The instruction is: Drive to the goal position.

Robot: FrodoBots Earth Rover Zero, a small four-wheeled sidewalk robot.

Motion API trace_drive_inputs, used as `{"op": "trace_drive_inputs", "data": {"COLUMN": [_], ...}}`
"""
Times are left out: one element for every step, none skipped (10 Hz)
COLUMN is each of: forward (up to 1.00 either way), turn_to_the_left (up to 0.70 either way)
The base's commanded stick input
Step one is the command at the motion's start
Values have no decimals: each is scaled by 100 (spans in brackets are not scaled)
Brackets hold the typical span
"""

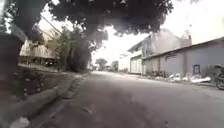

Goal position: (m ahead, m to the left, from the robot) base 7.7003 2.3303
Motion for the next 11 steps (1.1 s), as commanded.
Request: {"op": "trace_drive_inputs", "data": {"forward": [70,70,70,70,70,70,70,70,70,70,70], "turn_to_the_left": [0,0,0,0,0,0,0,0,-16,-11,0]}}
